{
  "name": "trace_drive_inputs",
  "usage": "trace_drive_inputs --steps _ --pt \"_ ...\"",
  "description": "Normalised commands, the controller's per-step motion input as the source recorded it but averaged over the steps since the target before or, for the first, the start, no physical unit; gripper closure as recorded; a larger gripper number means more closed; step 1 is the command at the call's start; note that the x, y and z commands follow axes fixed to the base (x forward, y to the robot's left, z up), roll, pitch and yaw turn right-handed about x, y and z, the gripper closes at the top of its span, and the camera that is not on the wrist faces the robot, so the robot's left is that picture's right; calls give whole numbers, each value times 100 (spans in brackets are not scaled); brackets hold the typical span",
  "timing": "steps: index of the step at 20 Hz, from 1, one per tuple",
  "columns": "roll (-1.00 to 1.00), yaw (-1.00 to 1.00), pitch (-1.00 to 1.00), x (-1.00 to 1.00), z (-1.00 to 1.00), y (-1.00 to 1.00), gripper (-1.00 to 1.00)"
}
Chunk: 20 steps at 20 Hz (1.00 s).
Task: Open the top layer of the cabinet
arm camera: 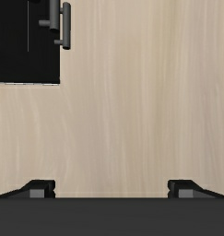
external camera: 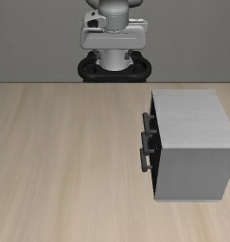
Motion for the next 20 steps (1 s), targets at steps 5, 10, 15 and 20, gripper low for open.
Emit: trace_drive_inputs --steps 5,10,15,20 --pt "0 0 0 100 0 0 -100" --pt "0 0 0 100 0 0 -100" --pt "0 0 0 100 0 0 -100" --pt "0 0 0 100 0 0 -100"
